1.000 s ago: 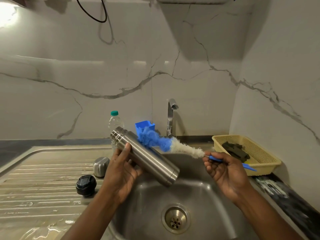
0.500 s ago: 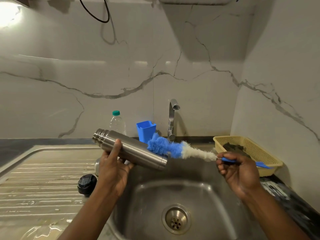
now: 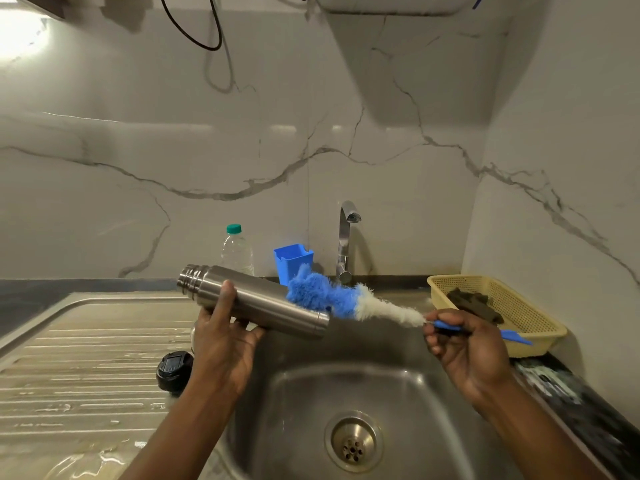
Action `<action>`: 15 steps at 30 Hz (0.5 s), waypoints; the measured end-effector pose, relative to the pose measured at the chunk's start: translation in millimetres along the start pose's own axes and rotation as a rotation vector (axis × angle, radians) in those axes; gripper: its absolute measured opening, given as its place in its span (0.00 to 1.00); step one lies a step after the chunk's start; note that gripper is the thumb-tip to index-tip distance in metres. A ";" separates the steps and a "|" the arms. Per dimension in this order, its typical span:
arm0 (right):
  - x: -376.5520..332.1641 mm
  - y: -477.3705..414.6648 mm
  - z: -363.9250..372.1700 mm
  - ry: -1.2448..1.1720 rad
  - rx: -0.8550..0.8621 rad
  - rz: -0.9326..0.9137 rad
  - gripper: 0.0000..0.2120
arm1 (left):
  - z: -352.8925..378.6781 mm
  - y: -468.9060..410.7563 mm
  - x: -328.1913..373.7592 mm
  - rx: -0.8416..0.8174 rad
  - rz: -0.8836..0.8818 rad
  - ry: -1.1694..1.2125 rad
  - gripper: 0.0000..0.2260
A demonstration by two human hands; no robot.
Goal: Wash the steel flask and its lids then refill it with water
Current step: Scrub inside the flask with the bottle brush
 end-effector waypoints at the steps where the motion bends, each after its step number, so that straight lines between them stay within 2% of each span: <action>1: -0.4 0.0 0.8 -0.001 -0.005 -0.001 0.13 | -0.1 0.1 -1.2 -0.002 -0.002 0.002 0.29; 6: -19.0 -5.7 -15.1 -0.082 0.074 -0.065 0.20 | -4.1 -5.3 4.3 -0.006 0.024 0.029 0.29; 12: -0.7 -2.7 -4.8 -0.045 0.023 0.029 0.12 | -2.1 -2.1 -4.4 -0.016 -0.024 0.027 0.27; 15: -16.1 -3.9 -10.7 -0.086 0.087 -0.008 0.11 | -3.4 -4.6 -0.3 -0.027 -0.010 0.039 0.28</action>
Point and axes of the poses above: each hand's wrist, its own y-axis away from the middle knuckle, its own z-axis out of the palm, x = y × z, the point moved 4 cm from there along -y, towards the middle knuckle, and after that the axes turned 10 degrees about -y, right-handed, at the moved point
